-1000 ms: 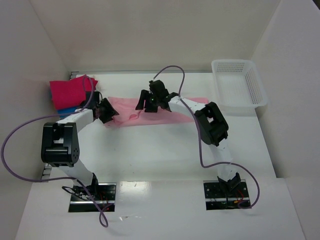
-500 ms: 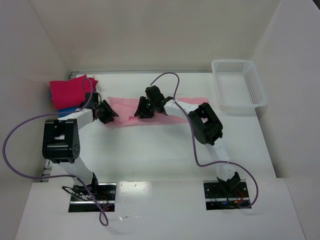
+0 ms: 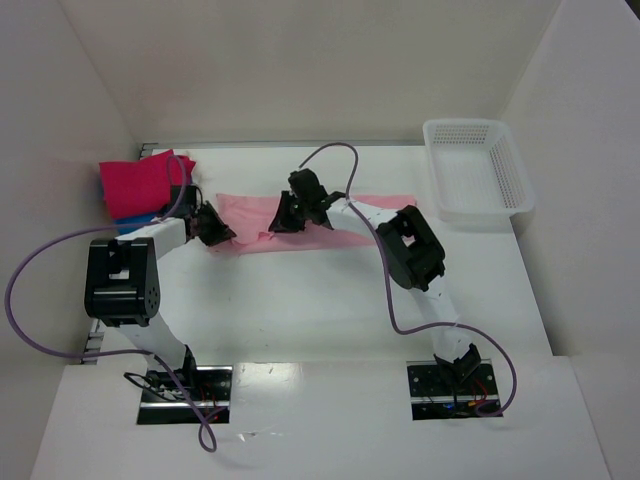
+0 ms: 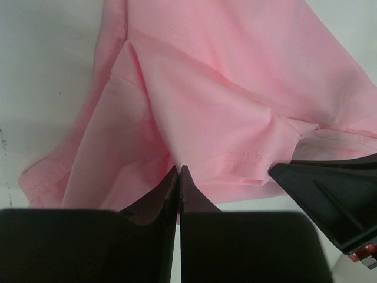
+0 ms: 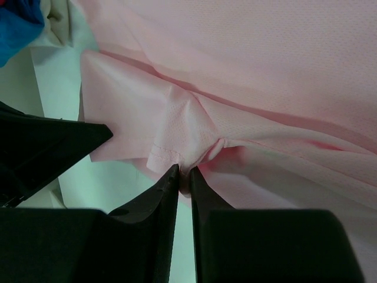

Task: Fold and stack the t-shirts
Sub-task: Fold the other side of the tshirt into a rectangle

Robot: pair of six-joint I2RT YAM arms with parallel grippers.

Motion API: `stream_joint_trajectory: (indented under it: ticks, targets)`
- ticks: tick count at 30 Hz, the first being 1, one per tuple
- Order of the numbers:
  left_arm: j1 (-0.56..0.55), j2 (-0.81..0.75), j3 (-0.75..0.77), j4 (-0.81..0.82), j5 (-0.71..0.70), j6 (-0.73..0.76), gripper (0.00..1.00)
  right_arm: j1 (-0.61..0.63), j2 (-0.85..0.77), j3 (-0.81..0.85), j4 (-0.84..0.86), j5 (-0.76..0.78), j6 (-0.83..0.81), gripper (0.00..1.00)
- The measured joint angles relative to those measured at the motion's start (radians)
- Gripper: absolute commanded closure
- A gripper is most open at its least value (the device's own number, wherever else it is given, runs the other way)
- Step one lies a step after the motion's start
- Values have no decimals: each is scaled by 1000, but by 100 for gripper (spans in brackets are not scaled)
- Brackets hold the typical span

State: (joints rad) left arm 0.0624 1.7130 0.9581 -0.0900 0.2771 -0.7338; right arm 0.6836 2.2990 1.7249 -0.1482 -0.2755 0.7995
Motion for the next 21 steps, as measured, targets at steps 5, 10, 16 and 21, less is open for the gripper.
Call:
stream_joint_trajectory:
  ticks: [5,10,16,21]
  targets:
    - [0,0,32,-15,19,5,94,1,0,32,-8,14,-1,82]
    - [10,6,113,-16,36,24,92,-5,3,143,-15,33,-8,80]
    - [37,90,225,-9,70,37,65,-38,20,228,-8,42,-13,71]
    - [43,196,312,-10,104,56,43,-78,95,301,-19,57,-30,49]
